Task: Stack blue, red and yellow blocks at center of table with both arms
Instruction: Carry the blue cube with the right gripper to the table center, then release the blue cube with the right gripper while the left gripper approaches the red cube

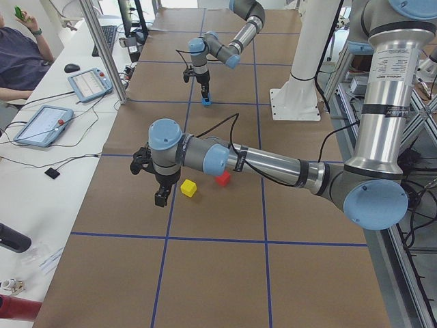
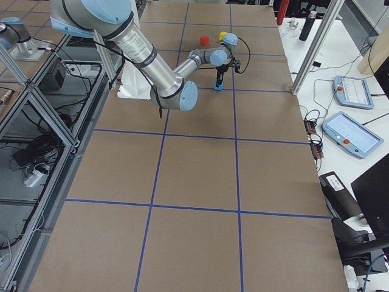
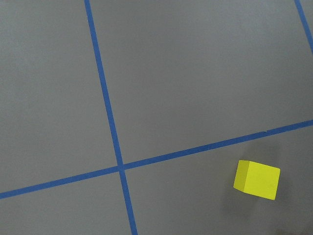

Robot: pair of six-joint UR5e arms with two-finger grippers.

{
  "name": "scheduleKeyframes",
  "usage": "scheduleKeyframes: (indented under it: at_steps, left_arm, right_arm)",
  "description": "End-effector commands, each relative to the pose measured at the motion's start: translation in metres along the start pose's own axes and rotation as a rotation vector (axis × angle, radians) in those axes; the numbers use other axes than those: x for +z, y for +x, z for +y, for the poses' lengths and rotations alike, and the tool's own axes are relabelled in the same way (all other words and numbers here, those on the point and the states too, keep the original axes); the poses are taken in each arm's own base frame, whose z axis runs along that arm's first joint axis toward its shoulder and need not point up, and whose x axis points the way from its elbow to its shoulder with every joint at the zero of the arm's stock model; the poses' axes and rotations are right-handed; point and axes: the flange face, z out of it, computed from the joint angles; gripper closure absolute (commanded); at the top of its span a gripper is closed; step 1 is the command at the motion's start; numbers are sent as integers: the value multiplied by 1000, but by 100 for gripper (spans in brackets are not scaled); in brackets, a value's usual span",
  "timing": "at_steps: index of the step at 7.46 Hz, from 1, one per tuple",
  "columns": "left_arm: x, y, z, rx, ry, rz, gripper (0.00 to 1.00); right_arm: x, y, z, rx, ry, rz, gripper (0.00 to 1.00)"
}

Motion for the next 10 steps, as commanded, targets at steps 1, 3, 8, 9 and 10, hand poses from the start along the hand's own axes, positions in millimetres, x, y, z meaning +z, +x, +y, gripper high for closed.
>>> scheduleKeyframes:
  at_steps: [1, 3, 8, 9, 10]
  left_arm:
    - [0, 0, -2, -2, 0, -2, 0]
    - [-2, 27, -23, -85, 8, 4, 0]
    - [22, 217, 7, -411, -15, 23, 1]
    - [24, 232, 31, -477, -1, 8, 1]
    - [44, 234, 64, -539, 35, -12, 1]
  right_arm:
    - [-9, -2, -1, 9, 15, -24, 1]
    - [-65, 8, -22, 26, 74, -76, 0]
    - [-140, 201, -86, -23, 143, -88, 0]
    - [-138, 222, -88, -38, 146, -75, 0]
    - [-133, 230, -89, -40, 142, -67, 0]
